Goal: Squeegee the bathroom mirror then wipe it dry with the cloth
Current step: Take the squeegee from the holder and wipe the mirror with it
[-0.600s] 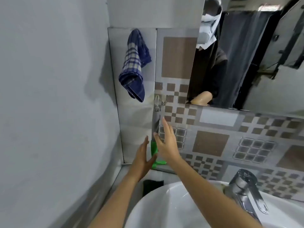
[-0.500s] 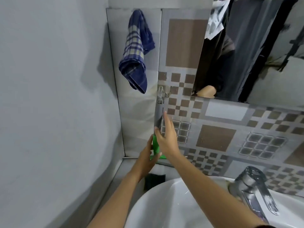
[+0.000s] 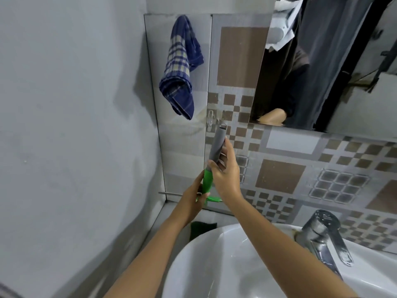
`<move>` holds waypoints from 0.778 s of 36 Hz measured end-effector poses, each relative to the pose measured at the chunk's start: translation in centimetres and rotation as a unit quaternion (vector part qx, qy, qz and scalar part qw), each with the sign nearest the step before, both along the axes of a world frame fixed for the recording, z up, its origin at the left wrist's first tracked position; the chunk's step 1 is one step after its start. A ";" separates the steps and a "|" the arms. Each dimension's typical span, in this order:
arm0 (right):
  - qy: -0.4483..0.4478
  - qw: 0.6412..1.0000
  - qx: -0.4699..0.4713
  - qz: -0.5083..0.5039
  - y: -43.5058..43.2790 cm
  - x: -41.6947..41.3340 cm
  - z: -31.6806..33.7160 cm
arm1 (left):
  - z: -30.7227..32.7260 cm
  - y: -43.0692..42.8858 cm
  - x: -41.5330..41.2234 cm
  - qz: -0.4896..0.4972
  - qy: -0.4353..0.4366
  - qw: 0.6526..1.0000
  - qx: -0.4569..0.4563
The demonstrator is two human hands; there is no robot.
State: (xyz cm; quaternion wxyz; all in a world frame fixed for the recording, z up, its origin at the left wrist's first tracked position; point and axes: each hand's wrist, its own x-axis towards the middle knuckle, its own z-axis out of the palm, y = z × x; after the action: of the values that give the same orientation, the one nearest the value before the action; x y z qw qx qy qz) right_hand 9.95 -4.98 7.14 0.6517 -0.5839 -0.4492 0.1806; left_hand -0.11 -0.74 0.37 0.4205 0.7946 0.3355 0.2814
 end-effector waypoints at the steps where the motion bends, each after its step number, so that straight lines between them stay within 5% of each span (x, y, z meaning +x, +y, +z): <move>1: 0.001 1.000 0.007 0.008 -0.4 0.2 0.4 | 0.4 -0.1 -0.2 -0.005 0.005 1.000 0.011; 14: 0.012 0.992 0.125 -0.006 -9.2 5.4 9.4 | 9.6 -1.6 -1.2 -0.154 0.105 0.974 0.131; 23: -0.186 0.978 -0.097 -0.004 -18.2 12.3 10.3 | 11.6 -3.7 -0.3 -0.122 0.042 0.967 0.222; 28: -0.398 0.891 -0.216 -0.012 -21.0 13.3 11.0 | 13.3 -5.4 1.2 -0.155 0.019 0.947 0.282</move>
State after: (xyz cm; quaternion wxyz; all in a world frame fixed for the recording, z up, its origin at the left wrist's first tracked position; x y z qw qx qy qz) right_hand 23.21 -25.98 18.16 0.2780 -0.7389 -0.6135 0.0177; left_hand 1.07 -6.16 13.65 0.2113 0.9281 0.1235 0.2807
